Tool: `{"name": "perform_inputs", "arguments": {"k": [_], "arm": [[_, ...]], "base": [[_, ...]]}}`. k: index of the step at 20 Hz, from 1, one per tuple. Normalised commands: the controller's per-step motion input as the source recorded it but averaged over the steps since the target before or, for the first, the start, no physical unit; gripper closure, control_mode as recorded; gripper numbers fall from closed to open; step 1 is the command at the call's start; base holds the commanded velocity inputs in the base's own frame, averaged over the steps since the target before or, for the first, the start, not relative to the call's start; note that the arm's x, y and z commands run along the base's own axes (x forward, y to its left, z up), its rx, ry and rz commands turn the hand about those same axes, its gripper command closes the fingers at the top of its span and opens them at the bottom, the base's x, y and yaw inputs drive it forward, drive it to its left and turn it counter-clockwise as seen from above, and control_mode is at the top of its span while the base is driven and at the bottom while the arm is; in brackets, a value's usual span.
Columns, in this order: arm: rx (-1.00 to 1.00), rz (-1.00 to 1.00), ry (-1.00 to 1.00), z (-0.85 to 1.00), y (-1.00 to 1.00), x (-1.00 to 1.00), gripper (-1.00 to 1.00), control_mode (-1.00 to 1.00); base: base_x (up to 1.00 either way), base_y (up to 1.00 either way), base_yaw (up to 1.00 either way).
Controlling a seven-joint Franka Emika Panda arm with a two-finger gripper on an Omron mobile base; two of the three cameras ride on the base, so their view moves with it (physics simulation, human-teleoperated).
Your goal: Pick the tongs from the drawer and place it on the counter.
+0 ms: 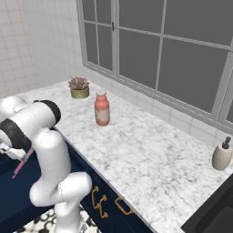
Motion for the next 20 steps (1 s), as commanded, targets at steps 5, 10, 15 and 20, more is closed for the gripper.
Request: {"name": "perform_inputs", "arguments": {"k": [5,10,15,20], "arm": [[0.15,-0.06,0.00,1.00,-1.00,0.44,1.00,-1.00],[0.19,-0.07,0.01,0.82,-1.00,0.53,1.00,-1.00],[0.20,-0.02,0.01,0.11,-1.00,0.37,1.00,-1.00],[0.21,0.00,0.02,0.00,-1.00,0.41,1.00,-1.00]], "base": [[0.00,0.00,0.00],[0.00,0.00,0.00],[0.00,0.00,0.00],[0.00,0.00,0.00]]}}
